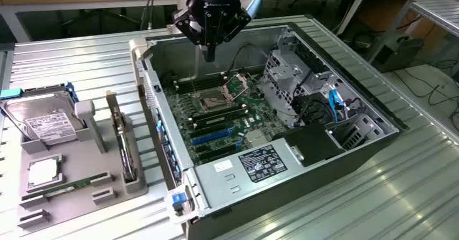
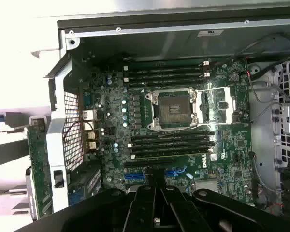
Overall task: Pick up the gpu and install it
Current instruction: 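Reach for the gpu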
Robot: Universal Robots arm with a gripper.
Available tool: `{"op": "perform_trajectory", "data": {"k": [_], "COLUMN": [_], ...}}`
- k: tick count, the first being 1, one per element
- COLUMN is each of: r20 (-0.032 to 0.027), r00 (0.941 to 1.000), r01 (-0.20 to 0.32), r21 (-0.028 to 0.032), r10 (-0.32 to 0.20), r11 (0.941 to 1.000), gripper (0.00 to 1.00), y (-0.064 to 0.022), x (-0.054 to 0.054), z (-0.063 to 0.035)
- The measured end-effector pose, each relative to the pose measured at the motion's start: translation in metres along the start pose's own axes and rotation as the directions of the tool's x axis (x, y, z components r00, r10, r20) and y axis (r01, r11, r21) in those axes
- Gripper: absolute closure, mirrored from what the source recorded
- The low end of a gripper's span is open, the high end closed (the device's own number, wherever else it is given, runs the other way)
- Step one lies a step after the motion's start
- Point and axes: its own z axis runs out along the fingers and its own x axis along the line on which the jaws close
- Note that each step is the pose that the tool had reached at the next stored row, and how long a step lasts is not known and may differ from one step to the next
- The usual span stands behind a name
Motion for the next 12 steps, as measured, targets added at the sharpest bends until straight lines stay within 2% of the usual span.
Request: {"op": "perform_trajectory", "data": {"k": [8,10,12], "r20": [-0.0001,0.0000,0.0000], "r00": [1.0000,1.0000,1.0000], "r01": [0.000,0.000,0.000], "r21": [0.0002,0.0000,0.0001], "r10": [0.000,0.000,0.000], "r11": [1.0000,1.0000,1.0000], "gripper": [0.89,0.89,0.89], "y": [-0.0001,-0.0004,-0.0018], "x": [0.001,0.004,0.013], "z": [-0.0002,-0.0001,-0.0004]}}
